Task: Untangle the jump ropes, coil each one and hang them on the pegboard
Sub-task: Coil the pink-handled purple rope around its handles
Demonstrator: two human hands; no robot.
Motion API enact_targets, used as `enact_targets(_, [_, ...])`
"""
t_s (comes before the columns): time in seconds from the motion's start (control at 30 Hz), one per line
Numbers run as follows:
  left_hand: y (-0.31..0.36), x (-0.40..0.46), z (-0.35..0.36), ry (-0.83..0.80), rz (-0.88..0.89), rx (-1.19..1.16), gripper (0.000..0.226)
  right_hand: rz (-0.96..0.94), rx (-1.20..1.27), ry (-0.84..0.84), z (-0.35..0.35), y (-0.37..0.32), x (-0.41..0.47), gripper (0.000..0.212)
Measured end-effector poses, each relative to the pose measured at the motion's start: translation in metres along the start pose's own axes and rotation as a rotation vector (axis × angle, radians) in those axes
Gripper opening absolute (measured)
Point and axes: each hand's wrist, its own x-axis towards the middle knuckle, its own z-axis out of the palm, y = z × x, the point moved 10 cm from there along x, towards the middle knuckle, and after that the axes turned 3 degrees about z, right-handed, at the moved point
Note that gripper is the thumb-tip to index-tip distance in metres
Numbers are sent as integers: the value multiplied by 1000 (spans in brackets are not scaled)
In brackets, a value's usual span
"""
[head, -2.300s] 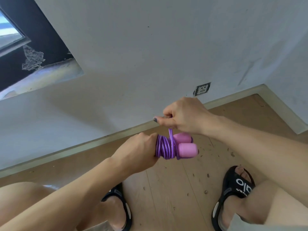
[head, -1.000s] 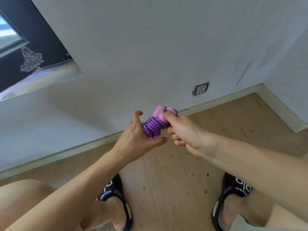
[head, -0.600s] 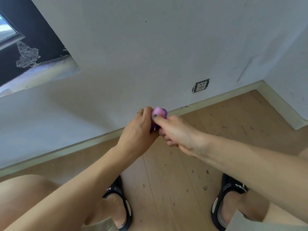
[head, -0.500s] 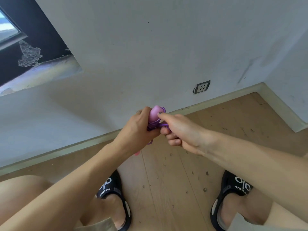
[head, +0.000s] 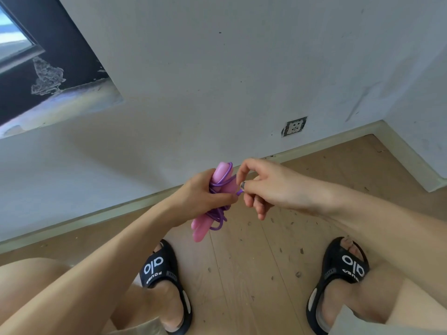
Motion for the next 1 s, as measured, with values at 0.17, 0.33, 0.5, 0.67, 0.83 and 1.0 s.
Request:
enact_targets(0.17, [2,-6,1,-55,-44,-219,27,-18,351,-153,7,-9,-2,19])
enact_targets(0.33, [7,-10,0,-22,-37,-225,33,-155,341,-168,9,-18,0,22])
enact_targets(0.5, [12,-15,15,-15,-1,-122,23,-152,355,-79,8,-14,11,35])
enact_targets(0.67, [7,-16,1,101,-23,-167,30,-136,494,-199,21,-15,5,30])
enact_targets(0.83, [2,-16,-1,114,-93,-389,19,-172,635,-357,26,-29,-4,44])
enact_targets(1.0, [4,-16,-3,132,-73,-283,36,-145,455,-199,18,-21,2,43])
